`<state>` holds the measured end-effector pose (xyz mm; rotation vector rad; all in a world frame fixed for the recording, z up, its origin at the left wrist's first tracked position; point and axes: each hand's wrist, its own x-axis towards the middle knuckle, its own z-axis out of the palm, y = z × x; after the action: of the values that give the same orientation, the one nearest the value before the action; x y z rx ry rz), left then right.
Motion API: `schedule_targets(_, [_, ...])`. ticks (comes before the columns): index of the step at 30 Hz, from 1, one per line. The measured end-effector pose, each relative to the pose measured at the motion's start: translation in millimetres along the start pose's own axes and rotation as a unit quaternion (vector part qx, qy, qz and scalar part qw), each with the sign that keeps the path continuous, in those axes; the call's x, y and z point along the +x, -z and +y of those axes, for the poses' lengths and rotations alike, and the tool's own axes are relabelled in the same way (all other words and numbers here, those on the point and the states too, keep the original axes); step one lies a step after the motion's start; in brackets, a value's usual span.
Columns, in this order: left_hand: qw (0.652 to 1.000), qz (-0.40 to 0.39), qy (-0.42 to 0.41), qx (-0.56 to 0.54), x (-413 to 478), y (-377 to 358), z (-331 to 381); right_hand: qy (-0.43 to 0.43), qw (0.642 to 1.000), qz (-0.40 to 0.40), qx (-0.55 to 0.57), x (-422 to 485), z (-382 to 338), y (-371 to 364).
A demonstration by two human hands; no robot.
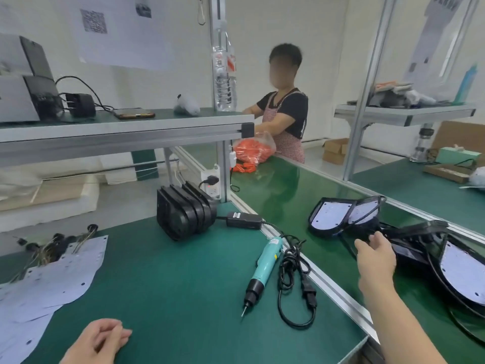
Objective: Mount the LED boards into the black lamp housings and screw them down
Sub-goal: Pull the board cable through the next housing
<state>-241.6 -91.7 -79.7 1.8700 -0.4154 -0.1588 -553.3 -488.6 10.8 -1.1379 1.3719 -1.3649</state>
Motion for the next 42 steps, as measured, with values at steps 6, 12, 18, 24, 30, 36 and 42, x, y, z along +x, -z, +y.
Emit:
schedule_targets(6, [0.998,0.023,0.025,0.048,-11,4,27,0.005,0.991,-0.131,0.017,-68,5,-51])
schedule_targets(12, [0.998,0.017,0.045,0.038,-16,7,37,0.005,0.968,-0.250,0.014,-138,16,-101])
schedule_targets(18, [0.997,0.019,0.048,0.054,-22,7,44,0.008,0.930,-0.365,-0.035,-213,24,-147])
schedule_targets(24, [0.997,0.018,0.054,0.045,-20,8,43,0.022,0.888,-0.443,-0.120,-261,31,-184])
schedule_targets(30, [0.996,0.024,0.059,0.057,-15,5,41,0.067,0.864,-0.469,-0.170,-275,29,-205])
schedule_targets(36, [0.997,0.034,0.075,0.005,33,-14,75,0.114,0.859,-0.462,-0.190,-279,39,-207])
schedule_targets(42, [0.995,-0.025,0.085,-0.052,123,-74,137,0.115,0.861,-0.467,-0.167,-274,45,-211])
